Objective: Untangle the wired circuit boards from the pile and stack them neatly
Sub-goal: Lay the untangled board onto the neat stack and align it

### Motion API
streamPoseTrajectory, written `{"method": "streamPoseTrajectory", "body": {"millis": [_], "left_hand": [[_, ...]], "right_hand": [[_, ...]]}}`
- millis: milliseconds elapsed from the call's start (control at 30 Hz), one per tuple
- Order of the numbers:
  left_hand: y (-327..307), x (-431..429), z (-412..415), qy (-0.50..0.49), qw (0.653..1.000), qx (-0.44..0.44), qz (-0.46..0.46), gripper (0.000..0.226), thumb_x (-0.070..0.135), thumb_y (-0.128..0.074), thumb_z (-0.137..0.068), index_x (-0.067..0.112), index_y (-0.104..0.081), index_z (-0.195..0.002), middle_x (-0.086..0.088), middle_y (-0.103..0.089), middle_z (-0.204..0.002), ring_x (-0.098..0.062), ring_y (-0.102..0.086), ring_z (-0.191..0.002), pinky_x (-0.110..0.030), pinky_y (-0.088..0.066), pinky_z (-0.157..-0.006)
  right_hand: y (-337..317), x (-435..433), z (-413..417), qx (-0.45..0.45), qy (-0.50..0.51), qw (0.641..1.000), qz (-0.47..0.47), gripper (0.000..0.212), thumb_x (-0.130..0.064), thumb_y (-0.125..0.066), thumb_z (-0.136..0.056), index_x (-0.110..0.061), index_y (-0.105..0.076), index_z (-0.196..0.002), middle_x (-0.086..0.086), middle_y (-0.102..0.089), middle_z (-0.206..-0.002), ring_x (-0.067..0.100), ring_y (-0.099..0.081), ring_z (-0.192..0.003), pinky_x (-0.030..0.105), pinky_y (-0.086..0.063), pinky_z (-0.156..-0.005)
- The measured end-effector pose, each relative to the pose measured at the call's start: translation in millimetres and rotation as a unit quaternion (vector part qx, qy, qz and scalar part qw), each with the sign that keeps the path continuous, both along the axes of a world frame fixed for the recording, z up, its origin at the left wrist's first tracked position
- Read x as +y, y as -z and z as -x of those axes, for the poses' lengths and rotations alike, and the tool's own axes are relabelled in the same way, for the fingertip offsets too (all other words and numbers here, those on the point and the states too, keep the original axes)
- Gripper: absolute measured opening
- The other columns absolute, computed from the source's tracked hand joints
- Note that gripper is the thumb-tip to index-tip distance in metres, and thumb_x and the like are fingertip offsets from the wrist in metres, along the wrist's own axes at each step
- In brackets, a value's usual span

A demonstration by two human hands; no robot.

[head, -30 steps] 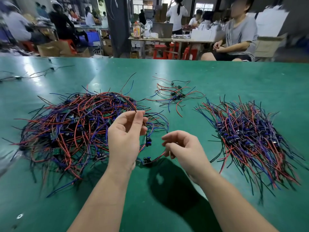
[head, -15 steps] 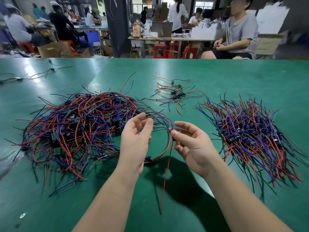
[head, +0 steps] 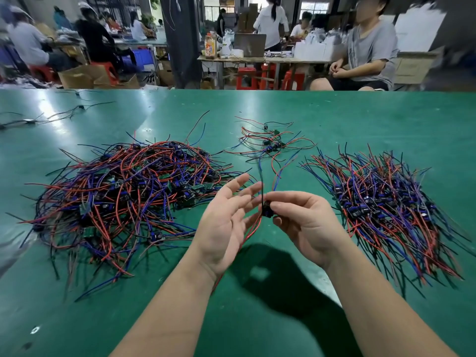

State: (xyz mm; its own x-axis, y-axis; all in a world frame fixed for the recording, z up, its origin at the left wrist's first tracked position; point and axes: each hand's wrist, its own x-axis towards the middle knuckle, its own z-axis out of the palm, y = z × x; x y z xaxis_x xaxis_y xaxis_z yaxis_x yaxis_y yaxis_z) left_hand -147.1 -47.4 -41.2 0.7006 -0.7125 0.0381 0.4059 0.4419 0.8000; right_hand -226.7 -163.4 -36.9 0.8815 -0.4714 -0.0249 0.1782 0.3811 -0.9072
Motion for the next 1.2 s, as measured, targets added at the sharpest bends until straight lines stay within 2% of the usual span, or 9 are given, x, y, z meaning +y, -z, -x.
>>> {"method": "streamPoseTrajectory", "body": {"millis": [133,233,333,400,467,600,800,1000,1200], "left_hand": [[-2.2,6.9,-1.5,0.035,0.996,0.042,0.076,0.049,-0.003,-0.032,-0.079,0.009,-0.052,-0.122,-0.017,-0.072,-0.081,-0.026,-0.070,-0.088,-0.031,-0.052,-0.083],[-4.3,16.2,-4.8,0.079,0.987,0.045,0.129,0.053,0.008,-0.033,-0.065,0.002,-0.065,-0.106,-0.020,-0.069,-0.068,-0.039,-0.069,-0.080,-0.037,-0.058,-0.078],[-6.0,14.3,-2.1,0.076,0.996,0.021,0.051,0.039,0.015,-0.039,-0.070,0.004,-0.069,-0.092,-0.014,-0.068,-0.068,-0.030,-0.068,-0.061,-0.035,-0.059,-0.064],[-5.5,7.5,2.5,0.006,0.994,-0.078,-0.081,0.017,0.017,-0.054,-0.082,0.008,-0.066,-0.090,-0.006,-0.067,-0.073,-0.016,-0.063,-0.052,-0.025,-0.052,-0.048],[-0.7,1.9,7.3,-0.048,0.965,-0.191,-0.175,0.006,0.018,-0.069,-0.084,0.012,-0.067,-0.086,0.000,-0.067,-0.073,-0.009,-0.060,-0.053,-0.023,-0.050,-0.045],[5.1,0.6,10.2,-0.011,0.971,-0.161,-0.175,0.023,0.026,-0.074,-0.071,0.010,-0.069,-0.086,-0.002,-0.071,-0.070,-0.013,-0.065,-0.057,-0.025,-0.056,-0.057],[11.5,-5.1,16.6,-0.019,0.983,-0.108,-0.150,0.014,0.014,-0.075,-0.071,0.007,-0.071,-0.082,-0.007,-0.072,-0.071,-0.015,-0.067,-0.058,-0.022,-0.054,-0.055],[8.8,-5.9,16.9,-0.007,0.982,-0.104,-0.158,0.022,0.019,-0.077,-0.062,0.005,-0.066,-0.075,-0.006,-0.068,-0.060,-0.011,-0.064,-0.051,-0.018,-0.050,-0.050],[13.3,-4.6,22.5,0.051,0.956,-0.158,-0.241,0.015,0.008,-0.078,-0.075,0.008,-0.065,-0.069,-0.007,-0.065,-0.056,-0.013,-0.060,-0.046,-0.021,-0.050,-0.049]], "right_hand": [[0.9,-1.7,-1.4,0.026,0.042,0.999,-0.002,0.011,-0.008,-0.073,-0.055,-0.013,-0.074,-0.065,0.007,-0.071,-0.073,0.012,-0.068,-0.062,0.014,-0.046,-0.049],[0.5,-9.4,-2.3,-0.001,0.083,0.992,-0.092,0.023,-0.003,-0.071,-0.057,-0.014,-0.064,-0.076,0.004,-0.066,-0.070,0.011,-0.065,-0.057,0.015,-0.046,-0.046],[-3.8,-13.8,0.2,-0.008,0.045,0.990,-0.136,0.029,-0.002,-0.068,-0.061,-0.010,-0.068,-0.088,0.003,-0.066,-0.069,0.010,-0.064,-0.057,0.015,-0.050,-0.050],[-5.0,-12.7,1.1,0.002,0.008,0.991,-0.130,0.020,-0.004,-0.066,-0.061,-0.010,-0.076,-0.077,0.005,-0.068,-0.068,0.010,-0.065,-0.057,0.015,-0.052,-0.051],[-4.3,-10.7,1.1,0.013,-0.009,0.993,-0.114,0.015,-0.006,-0.065,-0.063,-0.011,-0.077,-0.068,0.005,-0.068,-0.064,0.009,-0.065,-0.054,0.015,-0.052,-0.050],[-1.8,-12.0,0.7,0.012,-0.001,0.997,-0.077,0.012,-0.008,-0.066,-0.063,-0.012,-0.077,-0.065,0.006,-0.070,-0.065,0.009,-0.067,-0.058,0.016,-0.052,-0.051],[4.7,-10.0,-1.5,0.047,0.035,0.997,0.060,0.014,-0.021,-0.077,-0.049,-0.014,-0.074,-0.062,0.004,-0.070,-0.066,0.011,-0.061,-0.060,0.016,-0.043,-0.056],[4.5,-13.2,-4.1,0.005,0.070,0.997,-0.024,0.002,-0.011,-0.071,-0.060,-0.010,-0.070,-0.062,0.008,-0.071,-0.066,0.013,-0.064,-0.056,0.017,-0.049,-0.053],[-2.4,-54.9,8.2,0.009,0.202,0.976,-0.074,0.009,-0.006,-0.066,-0.075,-0.008,-0.058,-0.078,0.005,-0.068,-0.058,0.011,-0.066,-0.050,0.015,-0.048,-0.042]]}}
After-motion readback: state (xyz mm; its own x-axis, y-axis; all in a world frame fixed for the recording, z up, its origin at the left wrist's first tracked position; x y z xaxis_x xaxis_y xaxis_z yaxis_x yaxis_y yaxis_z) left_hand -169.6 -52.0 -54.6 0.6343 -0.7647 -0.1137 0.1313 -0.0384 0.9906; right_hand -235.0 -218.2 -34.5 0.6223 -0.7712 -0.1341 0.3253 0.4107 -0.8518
